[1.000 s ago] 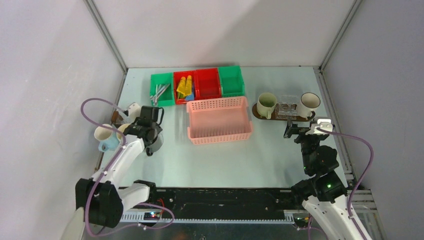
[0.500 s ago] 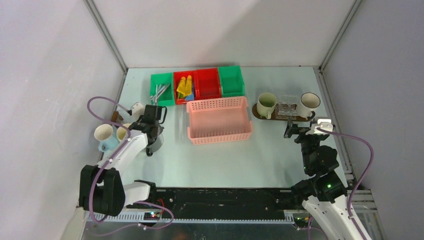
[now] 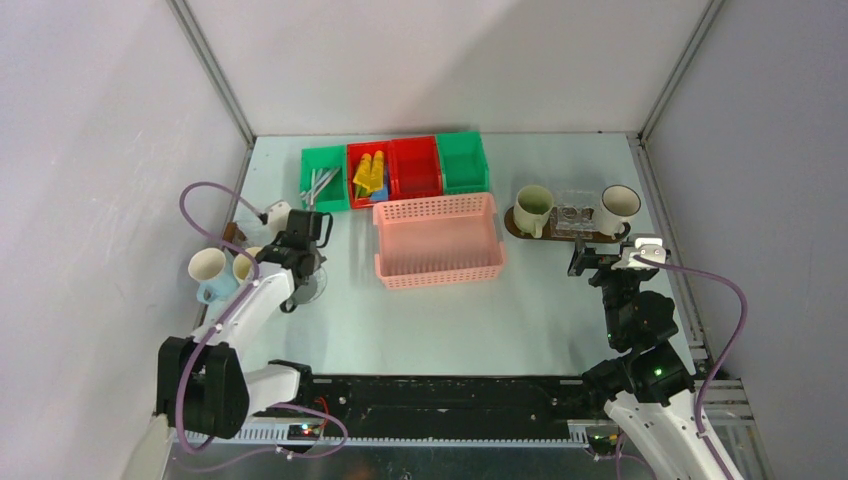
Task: Prepare toiletry sets of a toothbrush and toothpaste on the tray
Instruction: Adjust the cup on the tray.
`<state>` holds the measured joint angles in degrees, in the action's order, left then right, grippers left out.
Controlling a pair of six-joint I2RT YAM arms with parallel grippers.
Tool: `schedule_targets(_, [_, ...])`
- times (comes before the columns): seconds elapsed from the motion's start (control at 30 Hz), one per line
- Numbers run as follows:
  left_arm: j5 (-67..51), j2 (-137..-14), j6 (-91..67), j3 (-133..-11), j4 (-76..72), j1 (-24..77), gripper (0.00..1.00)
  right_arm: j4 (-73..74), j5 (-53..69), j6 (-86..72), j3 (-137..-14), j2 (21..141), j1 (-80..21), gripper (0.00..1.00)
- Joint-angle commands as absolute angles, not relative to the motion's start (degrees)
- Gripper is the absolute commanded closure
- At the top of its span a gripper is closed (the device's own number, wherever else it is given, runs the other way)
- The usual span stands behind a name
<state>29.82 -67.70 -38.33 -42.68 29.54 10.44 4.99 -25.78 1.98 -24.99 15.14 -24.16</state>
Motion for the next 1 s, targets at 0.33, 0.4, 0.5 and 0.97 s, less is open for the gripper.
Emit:
schedule_targets(0.33, [29.78,-70.18,-33.87,-45.56,25.03,10.47,0.95,3.09,-26.72,2.37,-24.87,14.95,-24.25,0.01])
schedule_targets(0.4, [29.68,-70.82,-34.12,-46.09,25.05,10.50,0.94,3.08,-26.75,2.44,-24.87,14.94,-24.26,0.01])
schedule_targets(0.5, [29.41,-71.37,-34.46,-46.34,24.99,10.50,0.94,3.09,-26.84,2.46,-24.87,14.94,-24.26,0.00])
schedule_targets(0.97, [29.99,-71.64,-36.05,-47.37,27.52,10.50,0.58,3.08,-26.74,2.47,-24.85,15.13,-24.08,0.00])
